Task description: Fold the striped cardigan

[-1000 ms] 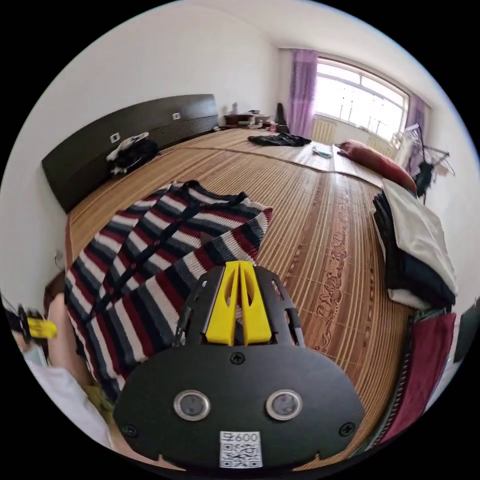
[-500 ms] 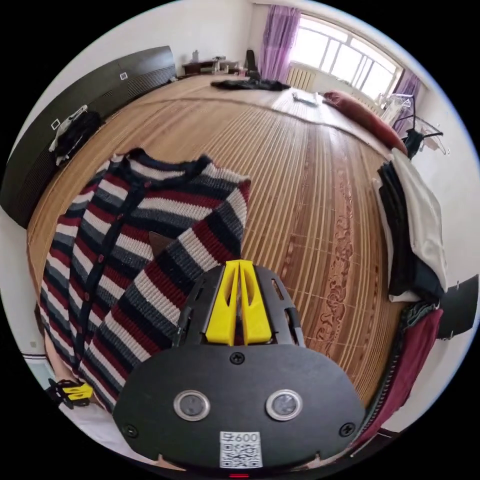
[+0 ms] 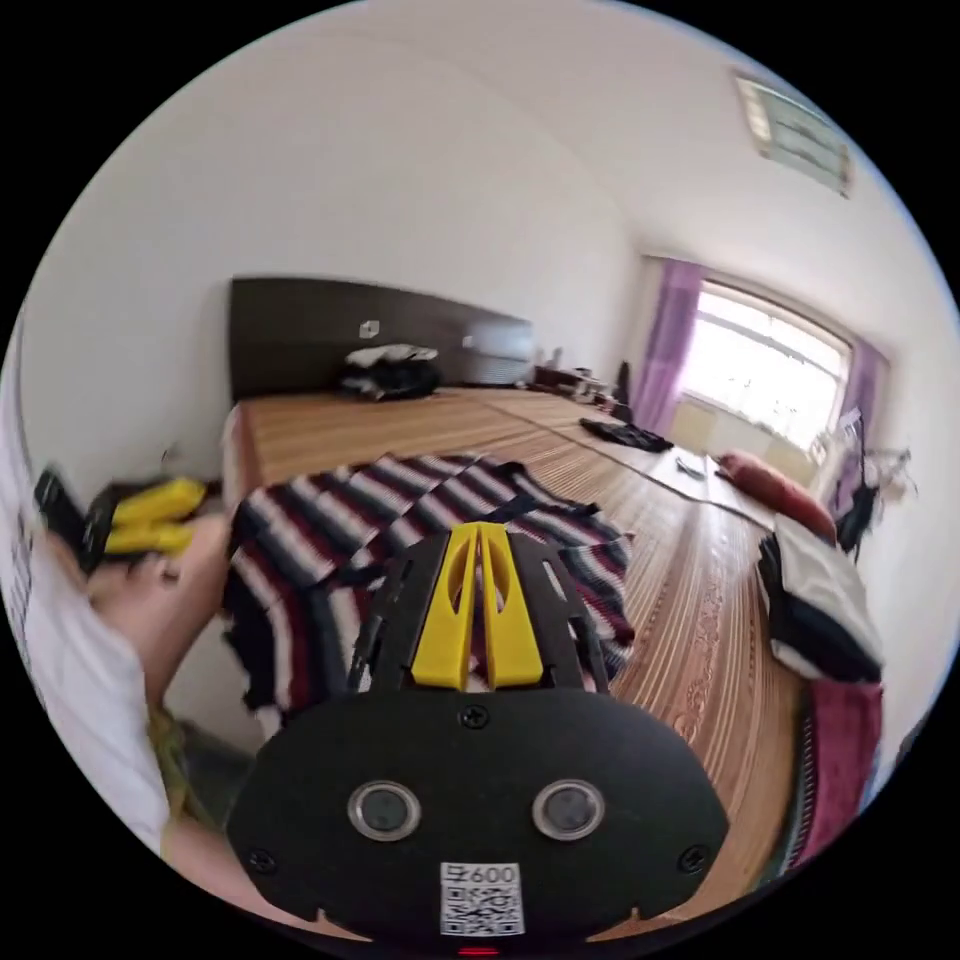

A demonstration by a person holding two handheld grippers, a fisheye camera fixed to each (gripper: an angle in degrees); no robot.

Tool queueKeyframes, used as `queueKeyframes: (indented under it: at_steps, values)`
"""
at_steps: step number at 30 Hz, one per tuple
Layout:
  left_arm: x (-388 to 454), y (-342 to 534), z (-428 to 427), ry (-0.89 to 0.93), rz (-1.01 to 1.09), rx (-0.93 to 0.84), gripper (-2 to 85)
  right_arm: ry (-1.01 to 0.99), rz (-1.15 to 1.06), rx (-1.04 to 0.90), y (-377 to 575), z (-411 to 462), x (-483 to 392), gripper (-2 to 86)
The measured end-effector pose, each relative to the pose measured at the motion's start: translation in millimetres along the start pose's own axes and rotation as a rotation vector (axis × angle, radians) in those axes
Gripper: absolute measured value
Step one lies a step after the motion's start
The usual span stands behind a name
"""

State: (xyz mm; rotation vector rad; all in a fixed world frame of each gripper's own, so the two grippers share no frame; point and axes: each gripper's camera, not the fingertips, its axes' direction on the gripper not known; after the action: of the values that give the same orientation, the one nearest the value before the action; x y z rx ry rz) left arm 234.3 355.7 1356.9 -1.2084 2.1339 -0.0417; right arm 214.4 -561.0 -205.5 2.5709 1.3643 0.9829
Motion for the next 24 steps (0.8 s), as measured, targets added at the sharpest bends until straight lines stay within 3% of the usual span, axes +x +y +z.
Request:
queueKeyframes:
  at_steps: [6,9,11,14,16,20,24]
  values:
    - [12,17,-47,0.001,0.295,-0.041,9.8,0.071,-0.522,-0.25,88,-34,-232,-0.4]
    - [10,33,-52,0.027,0.26,-0.091,9.4,0.182,-0.72,-0.337,113,-15,-326,1.6]
    - [13,43,-57,-0.015,0.257,-0.087,8.9,0.367,-0.893,-0.444,132,22,-396,8.9]
    - [9,44,-74,-0.105,0.152,-0.053,8.0,0.504,-1.185,-0.296,174,42,-454,9.3]
    - [-4,47,-85,-0.096,0.064,-0.054,7.9,0.526,-1.262,-0.283,190,57,-470,10.5]
    - [-20,54,-105,-0.082,-0.042,-0.008,7.4,0.55,-1.341,-0.317,211,76,-477,11.3]
    - [-9,51,-107,-0.055,0.002,-0.039,6.5,0.511,-1.383,-0.313,220,81,-494,9.9]
